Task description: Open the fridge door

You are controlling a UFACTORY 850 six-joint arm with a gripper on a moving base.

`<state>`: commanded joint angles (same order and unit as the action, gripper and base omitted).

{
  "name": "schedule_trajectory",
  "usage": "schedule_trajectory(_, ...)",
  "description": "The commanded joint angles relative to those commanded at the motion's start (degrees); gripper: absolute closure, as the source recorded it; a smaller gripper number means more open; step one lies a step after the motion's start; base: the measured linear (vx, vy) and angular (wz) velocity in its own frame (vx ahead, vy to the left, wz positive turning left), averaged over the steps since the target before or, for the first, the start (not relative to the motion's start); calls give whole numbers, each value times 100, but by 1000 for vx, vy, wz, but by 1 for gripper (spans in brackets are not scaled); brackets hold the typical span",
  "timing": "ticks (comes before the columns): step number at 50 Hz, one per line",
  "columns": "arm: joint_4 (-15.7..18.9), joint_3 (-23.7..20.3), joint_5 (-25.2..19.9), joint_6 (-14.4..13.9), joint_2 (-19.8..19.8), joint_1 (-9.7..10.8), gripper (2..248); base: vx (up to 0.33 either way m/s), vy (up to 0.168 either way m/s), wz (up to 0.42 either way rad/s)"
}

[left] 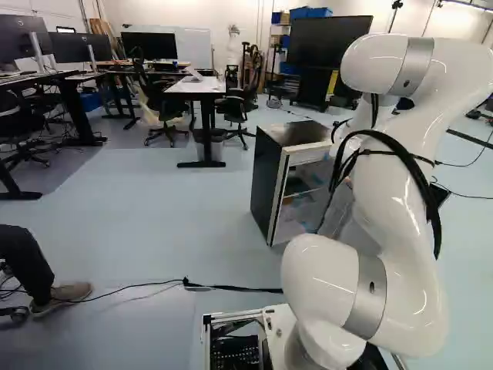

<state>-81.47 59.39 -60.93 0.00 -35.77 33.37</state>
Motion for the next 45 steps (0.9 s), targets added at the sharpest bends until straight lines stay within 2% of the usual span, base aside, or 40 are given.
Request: schedule_trajectory(45, 1387, -1587, 0, 0, 1056, -610, 3, 0, 0, 0)
